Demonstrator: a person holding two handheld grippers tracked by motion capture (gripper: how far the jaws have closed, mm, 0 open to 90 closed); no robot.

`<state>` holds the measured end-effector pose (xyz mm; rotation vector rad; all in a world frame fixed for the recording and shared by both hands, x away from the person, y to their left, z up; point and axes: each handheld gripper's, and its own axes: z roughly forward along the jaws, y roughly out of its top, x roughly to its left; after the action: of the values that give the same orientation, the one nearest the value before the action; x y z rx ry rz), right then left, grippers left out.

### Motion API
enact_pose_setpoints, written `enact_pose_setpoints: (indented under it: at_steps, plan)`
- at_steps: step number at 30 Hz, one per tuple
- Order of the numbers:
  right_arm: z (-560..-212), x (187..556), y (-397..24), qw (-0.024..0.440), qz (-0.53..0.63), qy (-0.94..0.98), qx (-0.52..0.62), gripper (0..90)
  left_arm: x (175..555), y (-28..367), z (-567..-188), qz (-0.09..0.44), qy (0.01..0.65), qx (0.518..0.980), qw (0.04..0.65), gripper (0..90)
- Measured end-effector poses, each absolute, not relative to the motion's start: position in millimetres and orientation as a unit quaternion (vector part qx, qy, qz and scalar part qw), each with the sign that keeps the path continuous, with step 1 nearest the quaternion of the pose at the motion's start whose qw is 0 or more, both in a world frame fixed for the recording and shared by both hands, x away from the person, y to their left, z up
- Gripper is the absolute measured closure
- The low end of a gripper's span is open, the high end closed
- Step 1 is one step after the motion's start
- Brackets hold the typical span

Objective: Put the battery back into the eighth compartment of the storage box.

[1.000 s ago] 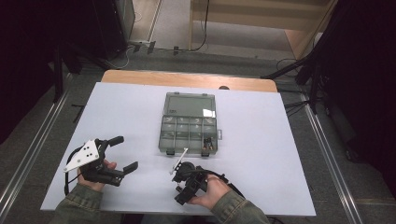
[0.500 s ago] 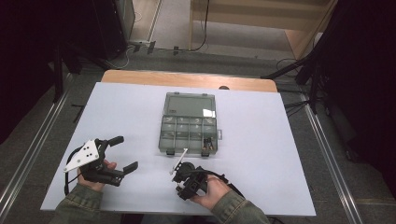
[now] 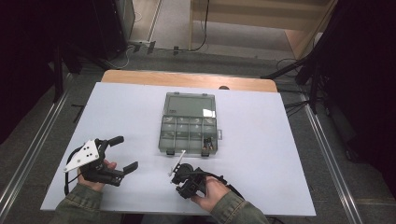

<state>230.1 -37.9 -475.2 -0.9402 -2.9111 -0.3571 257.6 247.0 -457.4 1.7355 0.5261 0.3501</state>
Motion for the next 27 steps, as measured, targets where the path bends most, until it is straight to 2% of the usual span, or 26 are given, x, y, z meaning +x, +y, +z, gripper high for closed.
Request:
enact_pose_setpoints:
  at_steps: [27]
  plan:
    - [-465.2,237.8,-49.6,0.05,-0.141,-0.938,-0.313,78.3,257.8,246.5,-457.7,0.151,0.227,0.752,0.601,0.0]
